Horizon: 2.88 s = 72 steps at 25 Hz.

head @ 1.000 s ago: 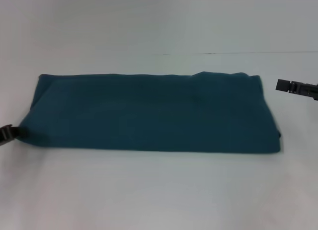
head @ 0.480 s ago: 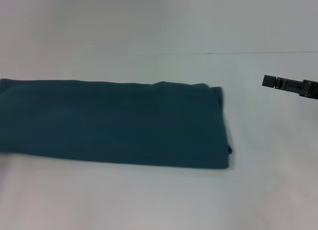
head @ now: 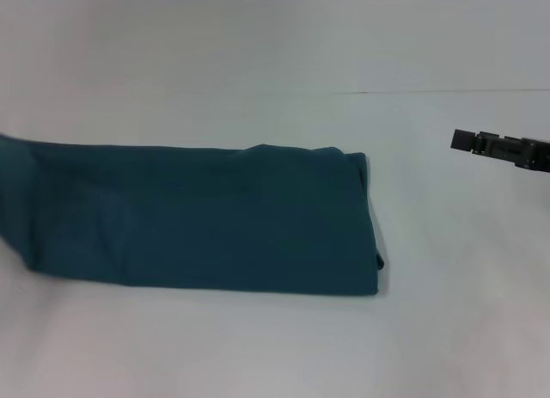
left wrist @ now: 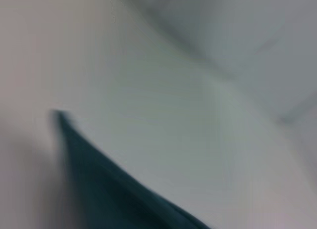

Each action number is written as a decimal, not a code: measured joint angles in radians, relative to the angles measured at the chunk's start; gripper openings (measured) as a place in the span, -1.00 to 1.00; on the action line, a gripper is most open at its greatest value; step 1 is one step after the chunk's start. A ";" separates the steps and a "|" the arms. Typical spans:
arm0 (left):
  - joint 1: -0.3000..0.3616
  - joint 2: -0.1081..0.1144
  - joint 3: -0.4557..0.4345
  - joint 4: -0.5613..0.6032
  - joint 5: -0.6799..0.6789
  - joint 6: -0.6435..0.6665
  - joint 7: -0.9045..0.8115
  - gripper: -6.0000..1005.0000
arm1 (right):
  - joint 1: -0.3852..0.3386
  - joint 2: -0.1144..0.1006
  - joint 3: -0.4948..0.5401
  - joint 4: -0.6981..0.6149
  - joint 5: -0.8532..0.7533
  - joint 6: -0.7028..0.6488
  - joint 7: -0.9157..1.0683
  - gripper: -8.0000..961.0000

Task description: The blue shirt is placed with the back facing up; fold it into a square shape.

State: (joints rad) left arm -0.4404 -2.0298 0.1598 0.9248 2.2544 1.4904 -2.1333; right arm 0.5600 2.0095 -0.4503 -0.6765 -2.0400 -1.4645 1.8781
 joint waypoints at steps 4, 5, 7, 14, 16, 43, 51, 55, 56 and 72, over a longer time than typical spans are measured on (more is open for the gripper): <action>-0.062 -0.052 0.103 -0.015 -0.193 0.108 0.020 -0.78 | -0.018 -0.003 0.008 0.001 0.021 -0.007 -0.030 0.89; -0.084 -0.073 0.143 -0.016 -0.227 0.116 0.021 -0.78 | -0.024 -0.005 0.008 0.001 0.023 -0.010 -0.037 0.89; -0.125 -0.114 0.213 -0.018 -0.278 0.113 0.023 -0.77 | -0.035 -0.011 0.009 0.001 0.026 -0.023 -0.048 0.89; -0.304 -0.143 0.541 -0.394 -0.565 -0.030 0.184 -0.74 | -0.074 -0.059 0.008 -0.008 0.026 -0.084 -0.069 0.89; -0.349 -0.145 0.577 -0.561 -0.609 -0.119 0.272 -0.73 | -0.087 -0.074 0.007 -0.008 0.026 -0.098 -0.079 0.89; -0.099 -0.133 0.538 -0.603 -0.727 0.013 0.681 0.46 | 0.045 -0.082 -0.044 0.046 -0.214 0.057 0.260 0.88; -0.034 -0.118 0.536 -0.431 -0.707 -0.095 0.696 0.76 | 0.142 -0.051 -0.080 0.204 -0.222 0.270 0.300 0.88; -0.038 -0.103 0.527 -0.402 -0.688 -0.166 0.690 0.79 | 0.149 -0.016 -0.073 0.170 -0.198 0.276 0.298 0.87; -0.041 -0.101 0.526 -0.401 -0.687 -0.186 0.683 0.79 | 0.147 -0.015 -0.073 0.167 -0.188 0.276 0.298 0.87; -0.099 -0.120 0.550 -0.415 -0.678 -0.444 0.591 0.77 | 0.115 -0.053 -0.081 0.176 -0.160 0.263 0.313 0.87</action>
State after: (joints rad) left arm -0.5396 -2.1501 0.7095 0.5094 1.5759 1.0462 -1.5427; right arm 0.6749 1.9568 -0.5308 -0.5005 -2.1995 -1.2015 2.1915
